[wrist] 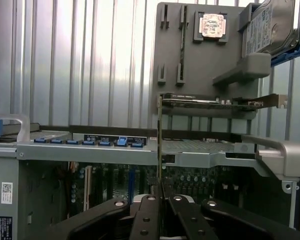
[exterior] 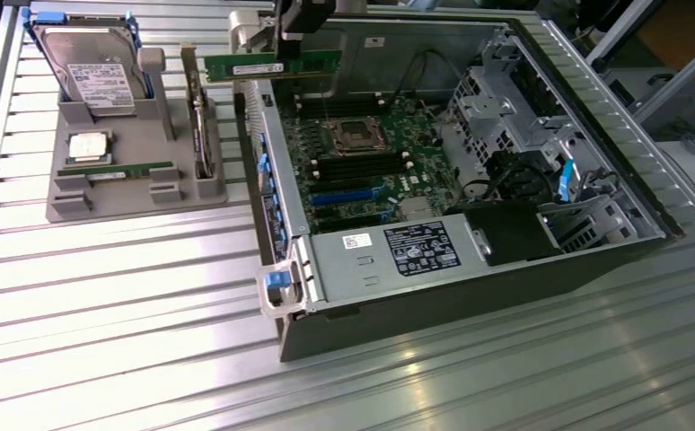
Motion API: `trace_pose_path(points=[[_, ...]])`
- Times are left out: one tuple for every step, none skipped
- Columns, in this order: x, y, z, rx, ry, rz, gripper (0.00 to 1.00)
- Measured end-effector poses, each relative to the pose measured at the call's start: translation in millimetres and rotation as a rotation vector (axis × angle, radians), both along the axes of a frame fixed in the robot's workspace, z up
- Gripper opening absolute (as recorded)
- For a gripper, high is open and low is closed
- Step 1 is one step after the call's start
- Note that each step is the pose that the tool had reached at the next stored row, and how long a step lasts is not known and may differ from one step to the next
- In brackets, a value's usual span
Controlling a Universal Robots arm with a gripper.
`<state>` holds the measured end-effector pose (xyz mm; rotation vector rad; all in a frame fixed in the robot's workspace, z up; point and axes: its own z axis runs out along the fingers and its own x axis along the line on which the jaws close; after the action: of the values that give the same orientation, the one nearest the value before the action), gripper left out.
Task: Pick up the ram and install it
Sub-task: 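Pick up the ram and move it above insertion slot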
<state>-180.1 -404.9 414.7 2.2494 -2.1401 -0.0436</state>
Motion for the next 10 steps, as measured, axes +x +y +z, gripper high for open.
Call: trace_pose_path(points=[[0.9, 0.0, 0.0, 0.0000, 0.0000, 0.000, 0.12], [2.1, 0.0, 0.0, -0.0001, 0.0000, 0.000, 0.12], [3.1, 0.0, 0.0, -0.0002, 0.0000, 0.000, 0.12], [4.3, 0.0, 0.0, -0.0003, 0.0001, 0.000, 0.12], [5.7, 0.0, 0.0, -0.0003, 0.0000, 0.000, 0.12], [6.9, 0.0, 0.0, -0.0004, 0.0000, 0.000, 0.12], [7.5, 0.0, 0.0, -0.0004, 0.0000, 0.000, 0.12], [8.2, 0.0, 0.0, -0.0004, 0.0000, 0.000, 0.12], [9.3, 0.0, 0.0, -0.0004, 0.0000, 0.000, 0.12], [10.0, 0.0, 0.0, -0.0005, 0.0000, 0.000, 0.12]])
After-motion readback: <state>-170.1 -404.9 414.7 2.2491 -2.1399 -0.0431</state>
